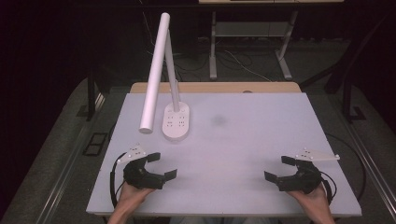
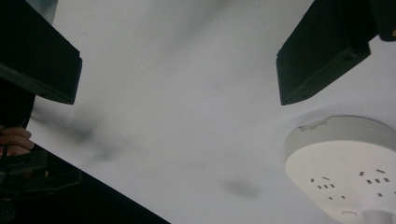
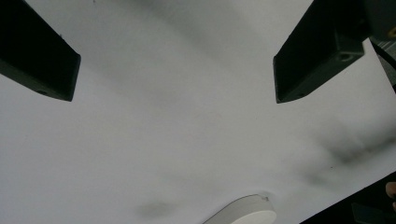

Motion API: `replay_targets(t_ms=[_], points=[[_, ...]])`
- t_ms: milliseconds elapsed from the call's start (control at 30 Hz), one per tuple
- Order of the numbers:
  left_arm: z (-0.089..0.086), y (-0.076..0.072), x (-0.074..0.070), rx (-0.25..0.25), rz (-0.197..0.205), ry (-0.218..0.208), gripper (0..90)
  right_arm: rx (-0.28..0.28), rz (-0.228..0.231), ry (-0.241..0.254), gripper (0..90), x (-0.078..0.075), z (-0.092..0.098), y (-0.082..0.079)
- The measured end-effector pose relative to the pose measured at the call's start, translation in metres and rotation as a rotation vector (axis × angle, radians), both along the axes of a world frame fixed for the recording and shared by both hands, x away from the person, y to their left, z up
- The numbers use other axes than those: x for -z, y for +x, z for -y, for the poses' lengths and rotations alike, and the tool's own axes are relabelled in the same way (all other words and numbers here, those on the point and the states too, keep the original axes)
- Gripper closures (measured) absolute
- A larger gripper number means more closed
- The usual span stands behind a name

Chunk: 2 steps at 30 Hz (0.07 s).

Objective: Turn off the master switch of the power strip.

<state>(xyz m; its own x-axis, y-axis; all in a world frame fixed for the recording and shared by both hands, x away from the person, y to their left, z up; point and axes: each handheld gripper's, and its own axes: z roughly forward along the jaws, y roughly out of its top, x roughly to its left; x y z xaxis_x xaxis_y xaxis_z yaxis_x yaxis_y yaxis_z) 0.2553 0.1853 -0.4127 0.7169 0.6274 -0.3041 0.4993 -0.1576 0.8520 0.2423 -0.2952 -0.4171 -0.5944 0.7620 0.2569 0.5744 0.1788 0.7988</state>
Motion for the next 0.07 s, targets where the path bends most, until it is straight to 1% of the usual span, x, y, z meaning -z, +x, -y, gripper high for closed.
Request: replay_targets(t_ms=[33,67], points=[[0.0004,-0.0007,0.0008,0.003,0.0,-0.001,0.0,-0.002,0.004,-0.002,0.2,0.0001,0.0002,0.0001],[0.0005,-0.0013,0.001,0.008,0.0,0.003,0.0,-0.002,-0.001,0.001,0.2,-0.0002,0.0001,-0.0003]])
